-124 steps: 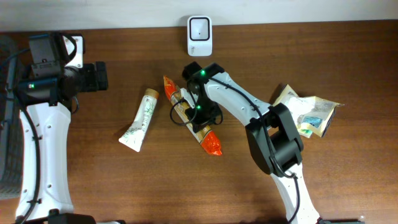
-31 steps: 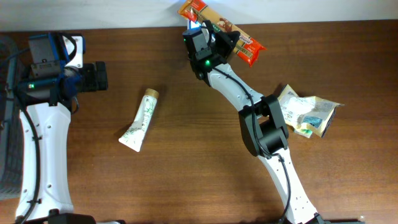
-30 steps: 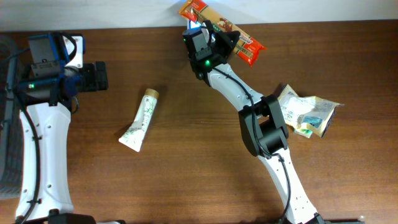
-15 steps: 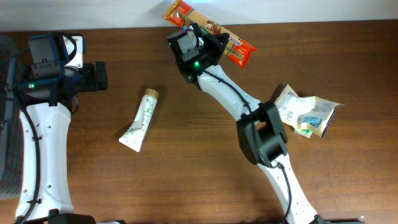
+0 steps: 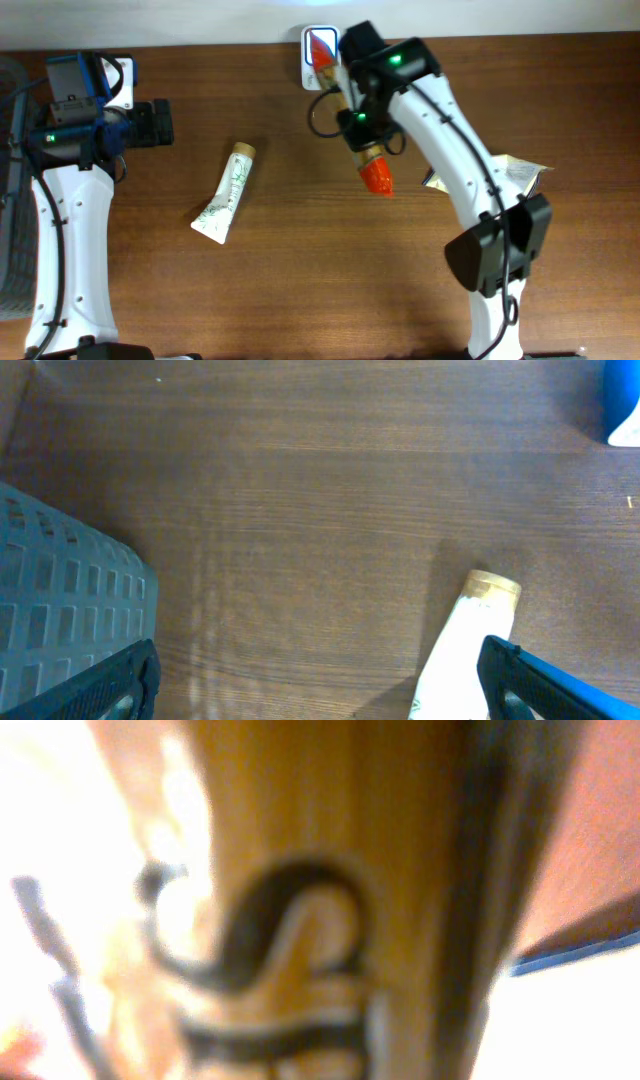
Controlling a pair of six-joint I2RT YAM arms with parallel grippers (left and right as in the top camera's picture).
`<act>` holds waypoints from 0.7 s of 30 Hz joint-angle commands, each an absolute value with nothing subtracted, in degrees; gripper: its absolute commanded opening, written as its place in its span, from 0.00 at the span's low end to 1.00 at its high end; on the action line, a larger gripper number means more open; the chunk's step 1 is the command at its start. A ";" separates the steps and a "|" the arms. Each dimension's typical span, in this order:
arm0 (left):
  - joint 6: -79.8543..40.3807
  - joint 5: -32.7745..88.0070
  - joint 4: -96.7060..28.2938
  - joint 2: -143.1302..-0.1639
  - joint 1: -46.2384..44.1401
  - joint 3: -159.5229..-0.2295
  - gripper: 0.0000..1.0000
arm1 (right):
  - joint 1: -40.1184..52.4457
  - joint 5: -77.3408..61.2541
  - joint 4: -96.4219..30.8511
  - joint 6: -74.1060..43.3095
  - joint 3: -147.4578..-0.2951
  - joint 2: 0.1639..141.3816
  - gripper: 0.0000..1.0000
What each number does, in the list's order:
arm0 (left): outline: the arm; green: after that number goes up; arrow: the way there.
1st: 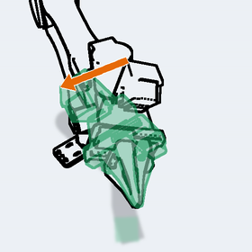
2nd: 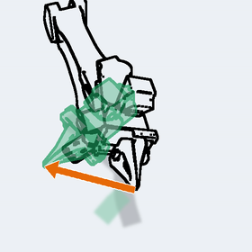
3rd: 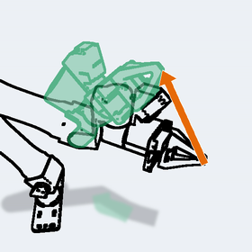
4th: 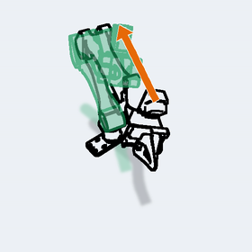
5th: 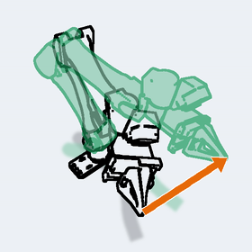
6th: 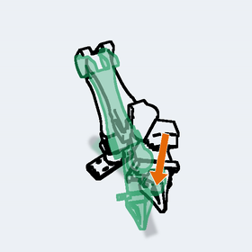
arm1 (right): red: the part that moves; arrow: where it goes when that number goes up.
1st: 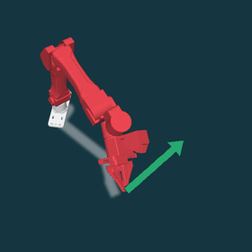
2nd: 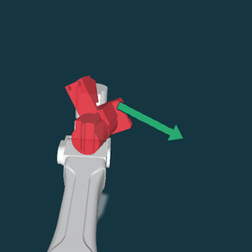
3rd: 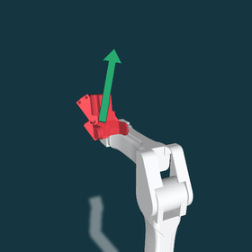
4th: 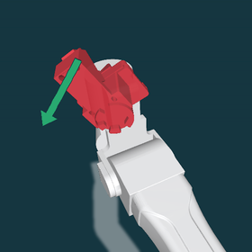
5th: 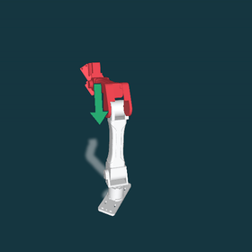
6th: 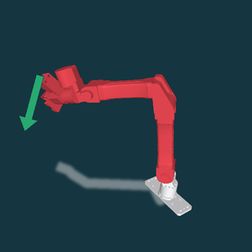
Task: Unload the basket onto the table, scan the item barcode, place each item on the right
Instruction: 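Carry the spaghetti package right and lay it on the table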
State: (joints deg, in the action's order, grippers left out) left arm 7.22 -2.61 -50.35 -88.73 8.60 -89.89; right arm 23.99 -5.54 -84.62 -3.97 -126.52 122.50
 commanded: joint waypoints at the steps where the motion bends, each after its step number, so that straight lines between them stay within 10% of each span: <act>1: 6.74 -2.83 -50.26 -88.79 8.91 -89.89 0.99 | 18.76 -13.10 -82.67 -9.76 -117.47 120.38 0.04; 14: 6.74 -2.83 -50.26 -88.79 8.91 -89.89 0.99 | 2.46 -2.96 -75.59 -11.05 -96.95 120.38 0.09; 18: 6.74 -2.83 -50.26 -88.79 8.91 -89.89 0.99 | 0.54 -2.85 -75.75 -11.03 -96.95 120.38 0.47; 21: 6.74 -2.83 -50.26 -88.79 8.93 -89.89 0.99 | -0.84 0.47 -76.12 -11.05 -98.56 120.36 0.58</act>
